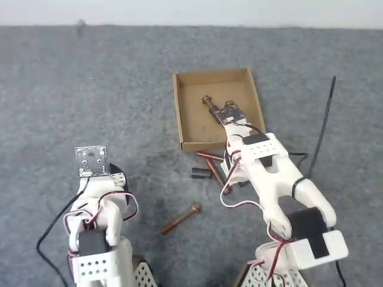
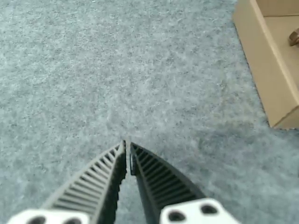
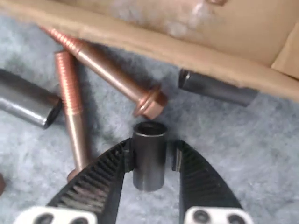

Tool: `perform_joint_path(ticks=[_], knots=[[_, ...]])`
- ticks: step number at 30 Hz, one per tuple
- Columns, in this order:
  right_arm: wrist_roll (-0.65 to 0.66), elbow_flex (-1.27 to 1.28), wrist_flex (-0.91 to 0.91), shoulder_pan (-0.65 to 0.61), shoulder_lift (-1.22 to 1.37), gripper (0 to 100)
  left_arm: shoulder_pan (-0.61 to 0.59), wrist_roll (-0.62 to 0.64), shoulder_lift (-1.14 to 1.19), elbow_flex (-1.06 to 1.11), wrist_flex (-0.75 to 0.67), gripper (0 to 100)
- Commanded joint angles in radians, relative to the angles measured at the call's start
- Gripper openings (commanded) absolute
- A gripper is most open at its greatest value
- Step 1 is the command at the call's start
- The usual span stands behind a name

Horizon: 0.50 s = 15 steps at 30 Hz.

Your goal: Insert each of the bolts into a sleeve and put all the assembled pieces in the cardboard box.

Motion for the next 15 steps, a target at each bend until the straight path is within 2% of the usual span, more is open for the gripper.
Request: perform_joint_path(ticks=[1,6,15], knots=[[0.011,-0.005,-0.05,-0.018,0.056,7.5,-0.003,-0.009,-0.014,-0.01,0.005,1],[0.012,-0.052,-0.03,-0.012,0.114,0.3,-0.002,-0.009,-0.014,-0.01,0.003,1],[0.005,-0.049,0.001,-0.008,0.059,0.6,-0.002,-0.009,-0.014,-0.01,0.003,1]])
